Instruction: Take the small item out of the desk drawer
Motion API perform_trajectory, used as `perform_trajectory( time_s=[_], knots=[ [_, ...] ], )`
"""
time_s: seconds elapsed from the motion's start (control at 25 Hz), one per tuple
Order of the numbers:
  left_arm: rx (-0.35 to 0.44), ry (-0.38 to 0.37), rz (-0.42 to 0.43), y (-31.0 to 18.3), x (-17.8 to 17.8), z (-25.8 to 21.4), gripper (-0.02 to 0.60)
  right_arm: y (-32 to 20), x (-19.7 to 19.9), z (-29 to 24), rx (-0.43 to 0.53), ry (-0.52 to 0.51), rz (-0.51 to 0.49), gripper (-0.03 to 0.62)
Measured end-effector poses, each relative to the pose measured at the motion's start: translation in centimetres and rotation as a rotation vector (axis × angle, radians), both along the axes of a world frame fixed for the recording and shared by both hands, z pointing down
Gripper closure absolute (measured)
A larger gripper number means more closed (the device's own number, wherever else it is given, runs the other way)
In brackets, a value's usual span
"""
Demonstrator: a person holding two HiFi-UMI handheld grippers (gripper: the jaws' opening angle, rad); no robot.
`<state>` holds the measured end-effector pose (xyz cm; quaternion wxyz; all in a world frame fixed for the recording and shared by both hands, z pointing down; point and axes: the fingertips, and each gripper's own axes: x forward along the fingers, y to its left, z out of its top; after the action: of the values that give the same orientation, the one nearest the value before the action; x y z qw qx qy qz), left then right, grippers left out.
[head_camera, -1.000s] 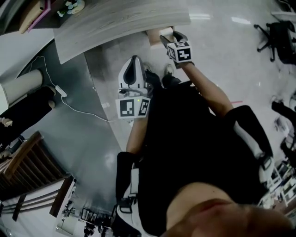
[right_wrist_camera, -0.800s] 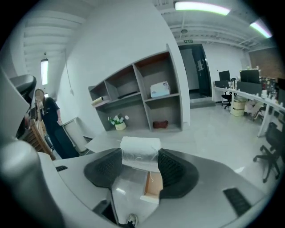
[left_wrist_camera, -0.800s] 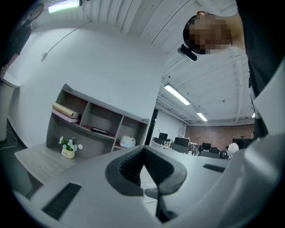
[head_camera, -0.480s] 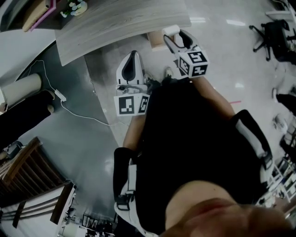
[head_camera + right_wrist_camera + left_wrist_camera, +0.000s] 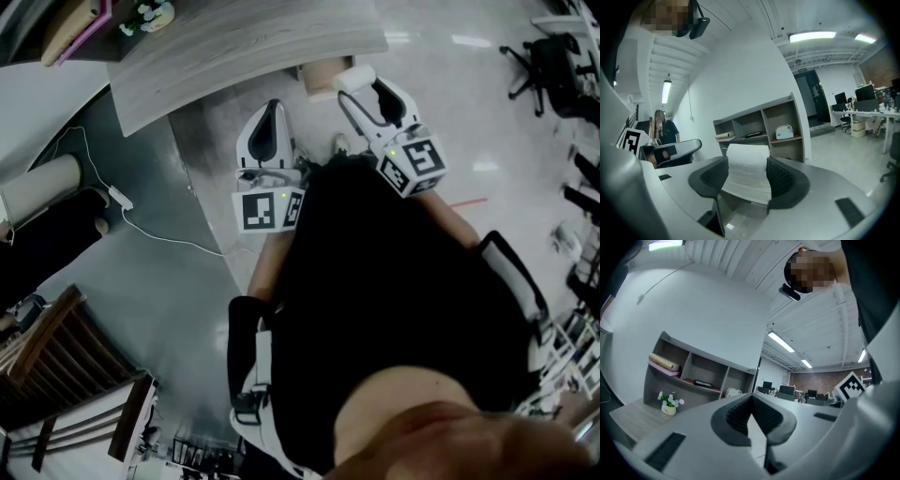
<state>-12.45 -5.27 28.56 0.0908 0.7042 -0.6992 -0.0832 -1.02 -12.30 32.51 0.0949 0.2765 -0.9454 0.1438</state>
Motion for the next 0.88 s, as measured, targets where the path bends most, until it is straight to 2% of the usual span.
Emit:
perform_trajectory(
  time_s=[0.88],
  knots=[
    [-0.002, 0.000, 0.039, -0.3, 0.9, 0.3, 0.584, 0.2, 1.0, -0.2, 0.026, 0.009, 0.024, 0.345]
  ],
)
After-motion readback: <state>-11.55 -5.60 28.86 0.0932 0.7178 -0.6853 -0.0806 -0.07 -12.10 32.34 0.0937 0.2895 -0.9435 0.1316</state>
